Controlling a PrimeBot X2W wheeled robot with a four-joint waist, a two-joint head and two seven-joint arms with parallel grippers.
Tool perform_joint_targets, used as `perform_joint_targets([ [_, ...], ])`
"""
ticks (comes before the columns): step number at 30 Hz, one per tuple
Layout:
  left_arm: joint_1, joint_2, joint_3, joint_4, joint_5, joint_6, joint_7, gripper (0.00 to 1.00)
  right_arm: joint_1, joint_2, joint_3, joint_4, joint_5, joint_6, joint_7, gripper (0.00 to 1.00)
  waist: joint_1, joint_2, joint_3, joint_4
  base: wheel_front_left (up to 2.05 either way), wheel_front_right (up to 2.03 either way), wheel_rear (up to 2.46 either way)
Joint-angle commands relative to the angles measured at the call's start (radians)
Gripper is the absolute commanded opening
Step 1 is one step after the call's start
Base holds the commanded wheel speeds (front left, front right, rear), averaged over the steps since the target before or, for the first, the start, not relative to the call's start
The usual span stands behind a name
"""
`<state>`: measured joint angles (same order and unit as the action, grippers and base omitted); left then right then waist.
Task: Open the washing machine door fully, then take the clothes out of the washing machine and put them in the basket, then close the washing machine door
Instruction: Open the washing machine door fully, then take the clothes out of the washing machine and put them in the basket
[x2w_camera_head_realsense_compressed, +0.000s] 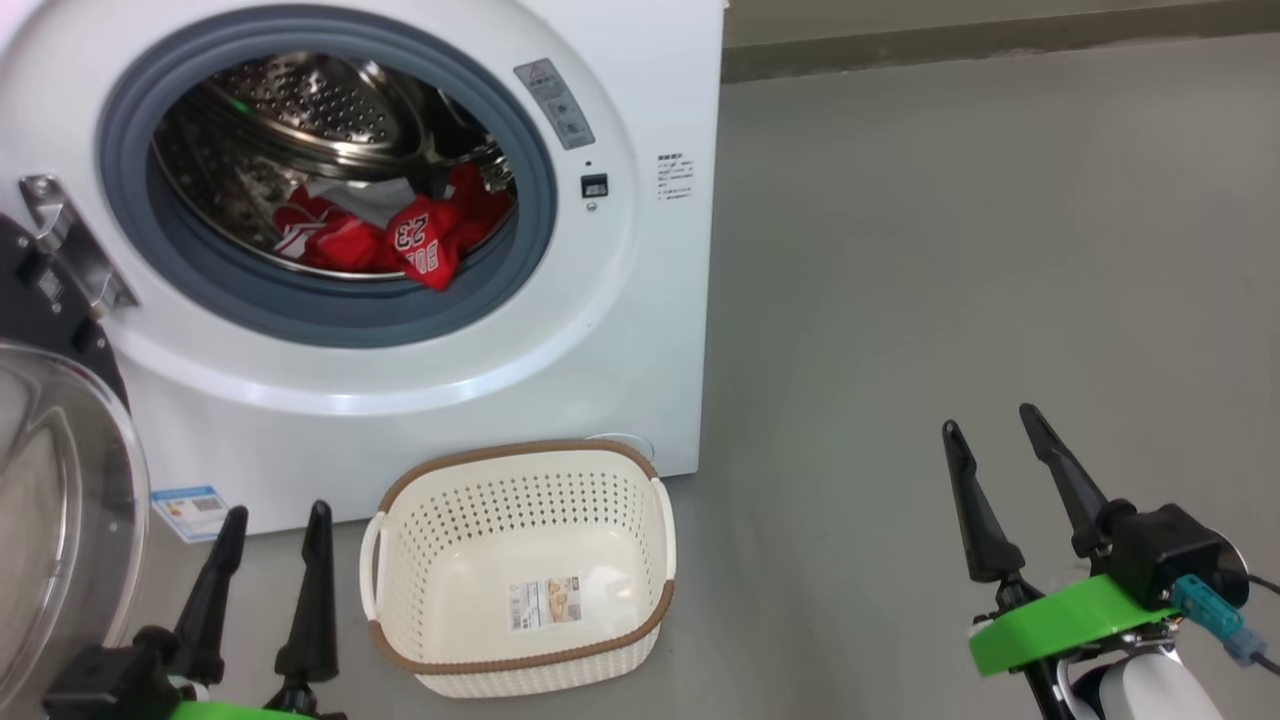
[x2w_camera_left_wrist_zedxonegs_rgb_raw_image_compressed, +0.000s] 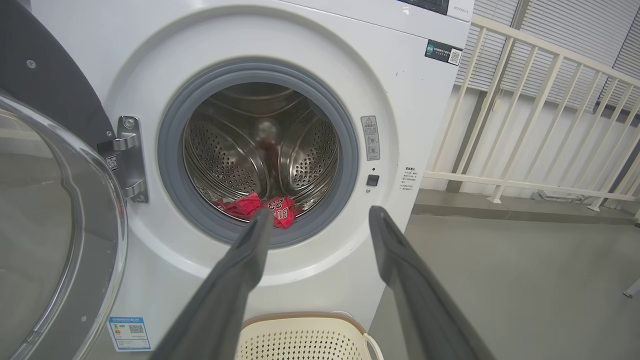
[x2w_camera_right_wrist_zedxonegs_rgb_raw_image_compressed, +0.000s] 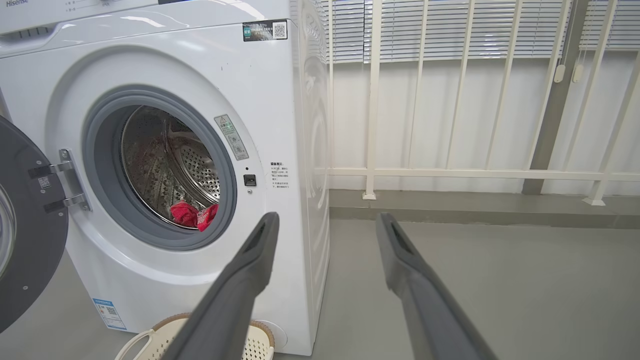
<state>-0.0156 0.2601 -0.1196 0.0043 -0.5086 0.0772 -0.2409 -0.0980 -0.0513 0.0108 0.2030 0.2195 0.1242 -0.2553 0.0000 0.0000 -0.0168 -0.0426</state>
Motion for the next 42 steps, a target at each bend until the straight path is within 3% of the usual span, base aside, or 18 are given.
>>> perform_joint_targets([
  [1, -0.010, 0.018, 0.043, -0.014, 0.015, -0.009, -0.011, 1.00, -0.003, -0.006, 0.025, -0.032, -0.006, 0.007, -0.006, 1.00, 0.0000, 0.0000, -0.009, -0.010, 0.00, 0.00, 0.00],
  [6, 0.024, 0.019, 0.017, 0.031, 0.056, -0.046, -0.018, 1.00, 0.025, -0.026, 0.033, -0.051, -0.007, 0.007, -0.006, 1.00, 0.0000, 0.0000, -0.023, -0.018, 0.00, 0.00, 0.00],
  [24, 0.087, -0.062, 0.078, 0.099, 0.115, -0.069, -0.021, 1.00, 0.118, -0.042, -0.012, -0.082, 0.014, 0.007, -0.006, 1.00, 0.0000, 0.0000, -0.045, 0.004, 0.00, 0.00, 0.00],
  [38, 0.100, -0.072, 0.104, 0.102, 0.154, -0.061, -0.021, 1.00, 0.125, -0.047, -0.017, -0.084, 0.013, 0.007, -0.006, 1.00, 0.0000, 0.0000, -0.048, 0.006, 0.00, 0.00, 0.00],
  [42, 0.103, -0.076, 0.100, 0.087, 0.148, -0.078, -0.021, 1.00, 0.123, -0.046, -0.017, -0.084, 0.015, 0.007, -0.006, 1.00, 0.0000, 0.0000, -0.049, 0.009, 0.00, 0.00, 0.00],
])
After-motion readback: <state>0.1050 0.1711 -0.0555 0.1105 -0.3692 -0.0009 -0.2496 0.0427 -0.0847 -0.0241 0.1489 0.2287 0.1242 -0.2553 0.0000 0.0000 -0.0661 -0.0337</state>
